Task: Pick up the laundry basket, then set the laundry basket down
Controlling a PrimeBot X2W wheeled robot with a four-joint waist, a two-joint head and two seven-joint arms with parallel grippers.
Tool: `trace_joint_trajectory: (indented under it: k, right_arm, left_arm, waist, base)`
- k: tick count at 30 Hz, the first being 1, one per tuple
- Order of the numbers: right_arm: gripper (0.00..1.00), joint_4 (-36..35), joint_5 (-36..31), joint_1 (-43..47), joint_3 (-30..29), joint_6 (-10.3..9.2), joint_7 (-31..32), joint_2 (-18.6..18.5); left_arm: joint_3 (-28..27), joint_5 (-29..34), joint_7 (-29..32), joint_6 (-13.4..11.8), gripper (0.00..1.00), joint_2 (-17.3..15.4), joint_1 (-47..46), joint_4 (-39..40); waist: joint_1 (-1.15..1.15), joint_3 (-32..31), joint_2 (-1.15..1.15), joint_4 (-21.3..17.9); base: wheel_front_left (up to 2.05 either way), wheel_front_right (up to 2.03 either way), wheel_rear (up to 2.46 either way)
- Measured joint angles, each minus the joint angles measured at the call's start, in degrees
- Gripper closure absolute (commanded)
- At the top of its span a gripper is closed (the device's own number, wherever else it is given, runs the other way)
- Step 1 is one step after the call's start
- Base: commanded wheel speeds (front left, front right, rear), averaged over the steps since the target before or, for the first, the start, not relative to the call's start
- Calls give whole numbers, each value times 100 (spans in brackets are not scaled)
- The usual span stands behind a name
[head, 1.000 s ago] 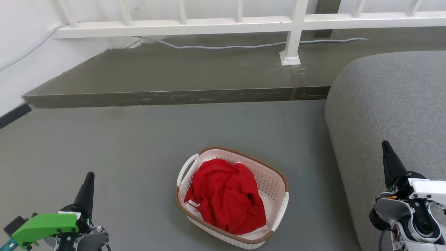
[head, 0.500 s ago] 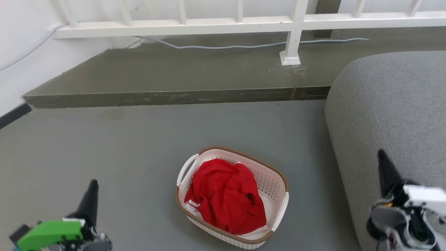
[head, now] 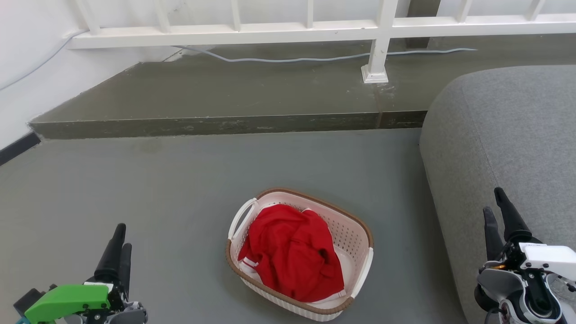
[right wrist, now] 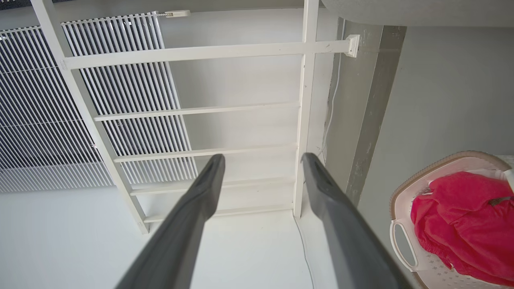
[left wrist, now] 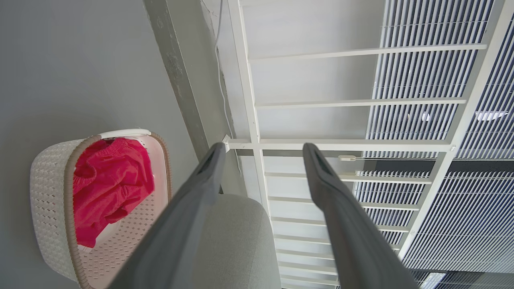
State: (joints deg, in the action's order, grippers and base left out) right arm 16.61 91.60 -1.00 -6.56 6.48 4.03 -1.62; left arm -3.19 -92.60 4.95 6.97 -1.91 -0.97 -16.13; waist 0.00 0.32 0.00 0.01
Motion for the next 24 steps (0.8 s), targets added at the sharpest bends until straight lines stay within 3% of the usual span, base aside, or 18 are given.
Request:
trace_joint_trajectory:
  k: [14, 24]
  right_arm:
    - [0, -119, -587, -22, 182, 1, -312, -119]
    - [0, -187, -1426, -90, 404, 2, -546, -300]
  left_arm:
    - [234, 559, -275, 0, 0, -110, -34, 231]
    - [532, 1292, -583, 0, 0, -318, -151, 401]
  waist:
    - [0, 23, 0, 4]
    - [0, 30, 0, 5]
  base:
    - [0, 0, 0]
    - [0, 0, 0]
